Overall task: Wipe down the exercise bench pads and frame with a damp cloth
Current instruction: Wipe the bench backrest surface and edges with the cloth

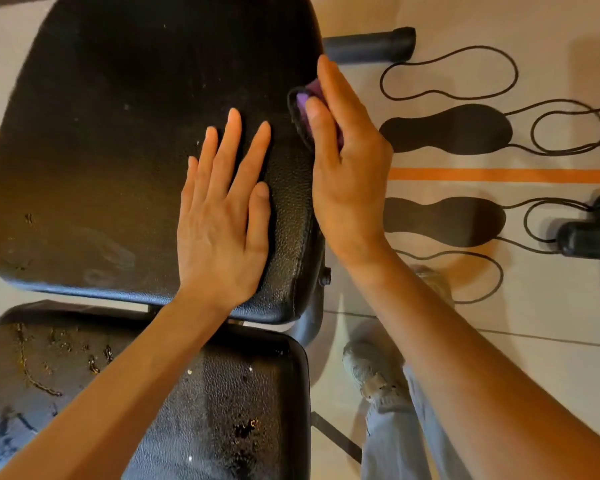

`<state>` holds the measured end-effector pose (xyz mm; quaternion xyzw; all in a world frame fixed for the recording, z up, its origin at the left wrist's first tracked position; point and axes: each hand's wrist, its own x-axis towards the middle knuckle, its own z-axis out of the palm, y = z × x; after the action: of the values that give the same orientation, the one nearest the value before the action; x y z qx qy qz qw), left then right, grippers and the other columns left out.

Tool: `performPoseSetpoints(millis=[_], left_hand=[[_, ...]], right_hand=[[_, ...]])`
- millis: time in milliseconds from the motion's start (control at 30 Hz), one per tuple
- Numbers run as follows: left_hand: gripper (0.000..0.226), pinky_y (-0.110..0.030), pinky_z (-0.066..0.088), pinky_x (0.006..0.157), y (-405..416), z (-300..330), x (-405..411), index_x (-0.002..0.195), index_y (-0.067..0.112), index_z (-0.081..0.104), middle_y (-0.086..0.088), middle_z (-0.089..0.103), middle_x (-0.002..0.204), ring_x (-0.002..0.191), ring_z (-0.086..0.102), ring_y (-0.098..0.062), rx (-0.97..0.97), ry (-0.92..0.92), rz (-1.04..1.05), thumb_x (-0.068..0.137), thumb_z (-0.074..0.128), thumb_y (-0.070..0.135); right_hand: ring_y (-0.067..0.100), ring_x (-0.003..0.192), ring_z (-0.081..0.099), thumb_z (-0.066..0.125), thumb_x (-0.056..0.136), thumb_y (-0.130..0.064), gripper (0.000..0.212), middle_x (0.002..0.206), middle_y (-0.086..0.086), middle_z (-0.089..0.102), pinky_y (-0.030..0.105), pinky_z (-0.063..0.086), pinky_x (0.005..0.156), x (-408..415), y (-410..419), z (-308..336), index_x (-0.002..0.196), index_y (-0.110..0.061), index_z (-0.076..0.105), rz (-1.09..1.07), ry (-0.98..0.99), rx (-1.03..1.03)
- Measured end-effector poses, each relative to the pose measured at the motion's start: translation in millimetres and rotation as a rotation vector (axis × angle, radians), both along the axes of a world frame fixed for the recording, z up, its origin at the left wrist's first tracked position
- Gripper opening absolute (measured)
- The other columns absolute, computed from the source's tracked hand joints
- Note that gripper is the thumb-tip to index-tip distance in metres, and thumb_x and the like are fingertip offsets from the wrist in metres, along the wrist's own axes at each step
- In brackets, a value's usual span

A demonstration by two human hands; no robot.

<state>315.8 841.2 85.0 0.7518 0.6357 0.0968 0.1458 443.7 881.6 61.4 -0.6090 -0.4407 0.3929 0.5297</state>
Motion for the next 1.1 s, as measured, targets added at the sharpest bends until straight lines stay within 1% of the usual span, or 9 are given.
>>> performPoseSetpoints(millis=[167, 267, 367, 567, 667, 733, 800, 900, 1100], left_hand=[[0.052, -0.038, 0.002, 0.125, 0.0, 1.1, -0.2, 0.158, 0.025, 0.024, -0.002, 0.014, 0.167, 0.155, 0.006, -0.023, 0.005, 0.002, -0.002, 0.107, 0.022, 0.033], [0.052, -0.036, -0.002, 0.124, 0.6, 2.3, -1.3, 0.158, 0.025, 0.023, -0.001, 0.011, 0.168, 0.155, 0.004, -0.023, -0.029, -0.004, -0.021, 0.107, 0.022, 0.033], [0.052, -0.034, -0.005, 0.122, 0.0, 3.5, -4.0, 0.158, 0.026, 0.021, -0.001, 0.009, 0.168, 0.155, 0.001, -0.023, -0.049, -0.044, -0.019, 0.107, 0.024, 0.033], [0.052, -0.037, -0.006, 0.125, -50.9, 9.4, -11.4, 0.158, 0.029, 0.021, 0.007, 0.006, 0.168, 0.155, -0.003, -0.015, -0.101, -0.088, -0.004, 0.107, 0.027, 0.033], [0.052, -0.034, -0.007, 0.125, -59.2, 5.7, -14.3, 0.159, 0.029, 0.018, 0.007, 0.002, 0.168, 0.155, -0.006, -0.013, -0.107, -0.061, -0.016, 0.108, 0.024, 0.034], [0.052, -0.034, -0.007, 0.125, -58.5, 4.5, -13.8, 0.159, 0.028, 0.016, 0.006, 0.002, 0.168, 0.155, -0.006, -0.014, -0.095, -0.041, -0.017, 0.108, 0.022, 0.034], [0.052, -0.036, -0.006, 0.126, -59.2, 3.8, -12.0, 0.159, 0.028, 0.015, 0.005, 0.002, 0.168, 0.155, -0.006, -0.015, -0.085, -0.036, -0.019, 0.108, 0.021, 0.034], [0.053, -0.036, -0.005, 0.126, -59.8, 3.7, -11.3, 0.159, 0.027, 0.015, 0.003, 0.002, 0.169, 0.155, -0.006, -0.016, -0.083, -0.028, -0.013, 0.107, 0.021, 0.034], [0.052, -0.038, -0.005, 0.126, -60.4, 2.7, -9.6, 0.159, 0.027, 0.015, 0.003, 0.003, 0.168, 0.155, -0.005, -0.017, -0.062, -0.028, -0.008, 0.108, 0.022, 0.032]], right_hand=[[0.021, 0.144, 0.030, 0.049, 0.097, 0.000, 0.038, 0.150, 0.009, 0.039, 0.040, 0.036, 0.114, -24.4, -98.8, 24.8, 0.135, -0.001, 0.048, -0.004, 0.254, -0.075], [0.009, 0.128, 0.050, 0.047, 0.098, -0.006, 0.036, 0.134, -0.002, 0.055, 0.021, 0.041, 0.106, -5.0, -51.1, 14.3, 0.134, -0.003, 0.050, -0.040, 0.274, -0.161], [0.004, 0.105, 0.063, 0.047, 0.100, -0.014, 0.034, 0.112, -0.004, 0.067, 0.027, 0.052, 0.094, 12.1, 5.4, 11.7, 0.132, -0.008, 0.055, -0.044, 0.210, -0.140], [0.000, 0.118, 0.057, 0.052, 0.097, -0.007, 0.038, 0.124, -0.009, 0.063, 0.016, 0.046, 0.097, -15.7, -125.0, 33.0, 0.129, -0.026, 0.052, -0.093, 0.475, -0.183], [0.011, 0.116, 0.061, 0.051, 0.098, -0.014, 0.034, 0.124, 0.004, 0.066, 0.033, 0.050, 0.099, 2.1, -62.8, 8.2, 0.132, -0.012, 0.057, -0.177, 0.491, -0.367], [0.011, 0.114, 0.062, 0.049, 0.100, -0.017, 0.034, 0.121, 0.003, 0.067, 0.036, 0.052, 0.097, 2.9, -45.2, 8.3, 0.132, -0.011, 0.057, -0.199, 0.504, -0.286], [0.004, 0.096, 0.063, 0.052, 0.099, -0.022, 0.033, 0.105, -0.009, 0.069, 0.026, 0.053, 0.087, -16.7, -94.3, 12.5, 0.131, -0.024, 0.059, -0.219, 0.532, -0.286], [0.016, 0.094, 0.058, 0.056, 0.093, -0.030, 0.038, 0.112, -0.003, 0.069, 0.050, 0.052, 0.091, -38.7, -158.5, 43.1, 0.129, -0.041, 0.057, -0.220, 0.549, -0.300], [0.007, 0.102, 0.065, 0.049, 0.100, -0.019, 0.034, 0.113, 0.003, 0.070, 0.028, 0.054, 0.090, -10.6, -49.5, 6.6, 0.131, -0.008, 0.057, -0.291, 0.359, -0.257]])
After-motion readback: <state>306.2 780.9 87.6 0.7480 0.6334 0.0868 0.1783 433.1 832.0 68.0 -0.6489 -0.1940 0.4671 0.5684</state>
